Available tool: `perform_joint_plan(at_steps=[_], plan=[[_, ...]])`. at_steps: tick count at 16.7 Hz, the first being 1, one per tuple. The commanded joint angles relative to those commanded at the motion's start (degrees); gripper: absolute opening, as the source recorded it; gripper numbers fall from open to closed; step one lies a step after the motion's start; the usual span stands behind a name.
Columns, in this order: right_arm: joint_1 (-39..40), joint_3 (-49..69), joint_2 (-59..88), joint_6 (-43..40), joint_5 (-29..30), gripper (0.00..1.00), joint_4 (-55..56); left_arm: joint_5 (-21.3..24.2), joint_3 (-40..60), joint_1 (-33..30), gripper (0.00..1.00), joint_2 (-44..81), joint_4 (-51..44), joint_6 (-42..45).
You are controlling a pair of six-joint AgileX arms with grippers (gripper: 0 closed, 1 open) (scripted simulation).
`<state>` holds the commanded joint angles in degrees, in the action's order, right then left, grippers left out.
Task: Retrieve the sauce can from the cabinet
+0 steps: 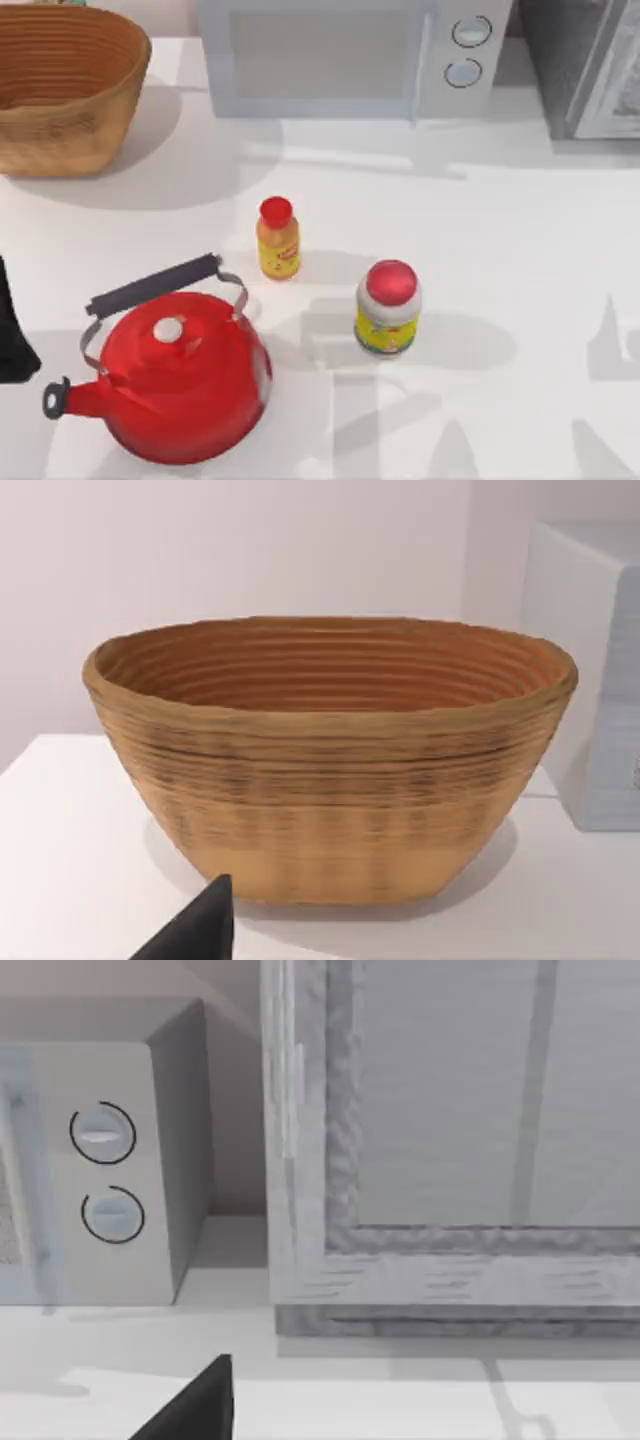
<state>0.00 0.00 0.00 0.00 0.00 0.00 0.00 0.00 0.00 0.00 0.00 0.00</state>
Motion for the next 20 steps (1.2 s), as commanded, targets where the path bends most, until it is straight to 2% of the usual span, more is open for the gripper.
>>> perform_joint_plan(at_steps=[4,8,20], plan=[[0.2,1.8,1.5,0.0,0.3,1.0,-0.3,0.0,0.0,0.0,1.0,0.0,0.0,0.0],[1.4,12.7,10.3,0.2,1.7,1.0,-2.8,0.0,0.0,0.0,1.0,0.0,0.0,0.0],[8.0,74.4,57.7,0.7,8.5,1.0,-18.3,0.0,0.0,0.0,1.0,0.0,0.0,0.0]])
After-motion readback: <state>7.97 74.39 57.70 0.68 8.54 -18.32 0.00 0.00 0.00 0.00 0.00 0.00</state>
